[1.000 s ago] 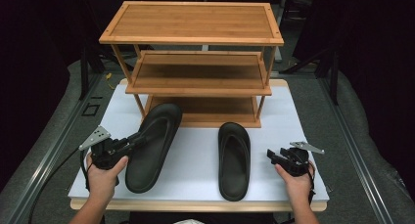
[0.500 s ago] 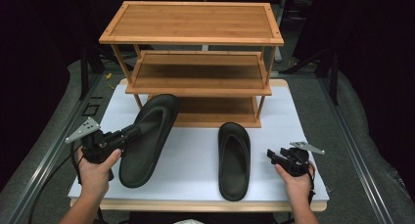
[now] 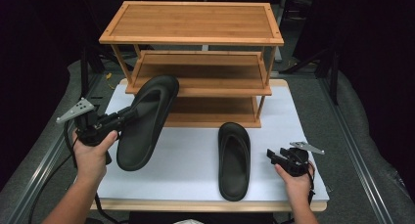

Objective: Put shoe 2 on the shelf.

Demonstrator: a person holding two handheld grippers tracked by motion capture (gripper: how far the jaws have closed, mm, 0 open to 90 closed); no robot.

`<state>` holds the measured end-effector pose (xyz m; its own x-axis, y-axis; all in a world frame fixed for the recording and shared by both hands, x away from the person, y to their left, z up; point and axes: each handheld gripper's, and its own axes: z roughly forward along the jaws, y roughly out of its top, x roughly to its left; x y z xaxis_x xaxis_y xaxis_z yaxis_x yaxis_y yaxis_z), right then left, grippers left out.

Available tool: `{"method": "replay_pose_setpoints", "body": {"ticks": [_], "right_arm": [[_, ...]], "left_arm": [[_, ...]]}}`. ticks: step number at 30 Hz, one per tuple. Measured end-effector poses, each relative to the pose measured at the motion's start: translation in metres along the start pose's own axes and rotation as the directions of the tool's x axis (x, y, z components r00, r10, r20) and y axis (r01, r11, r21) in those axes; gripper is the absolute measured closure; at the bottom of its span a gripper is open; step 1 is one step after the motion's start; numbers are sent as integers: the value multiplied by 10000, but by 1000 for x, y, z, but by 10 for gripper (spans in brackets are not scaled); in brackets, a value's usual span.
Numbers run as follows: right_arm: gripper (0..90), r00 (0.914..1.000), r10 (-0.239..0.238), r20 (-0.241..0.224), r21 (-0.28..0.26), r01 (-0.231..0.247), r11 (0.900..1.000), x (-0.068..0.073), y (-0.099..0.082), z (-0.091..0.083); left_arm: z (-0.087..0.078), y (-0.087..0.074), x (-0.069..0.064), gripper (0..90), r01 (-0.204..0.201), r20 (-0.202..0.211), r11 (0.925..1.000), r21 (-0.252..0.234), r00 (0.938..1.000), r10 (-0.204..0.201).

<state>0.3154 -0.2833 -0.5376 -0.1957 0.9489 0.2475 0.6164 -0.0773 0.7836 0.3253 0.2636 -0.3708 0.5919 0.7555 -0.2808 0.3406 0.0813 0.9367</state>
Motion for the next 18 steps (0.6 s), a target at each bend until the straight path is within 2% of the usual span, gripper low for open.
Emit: {"method": "replay_pose_setpoints", "body": {"ticks": [10,16,18], "right_arm": [[402,10000,-4,1,-21,4,10000,-1,0,1],[401,10000,36,-38,27,-36,10000,-1,0,0],[402,10000,33,-45,32,-33,10000,-1,0,1]], "left_arm": [[29,25,13,714,63,-337,9995,-308,9994,-73],[49,38,17,714,-84,-815,9992,-378,9967,53],[56,41,19,714,-23,-926,9991,-423,9957,-16]]}}
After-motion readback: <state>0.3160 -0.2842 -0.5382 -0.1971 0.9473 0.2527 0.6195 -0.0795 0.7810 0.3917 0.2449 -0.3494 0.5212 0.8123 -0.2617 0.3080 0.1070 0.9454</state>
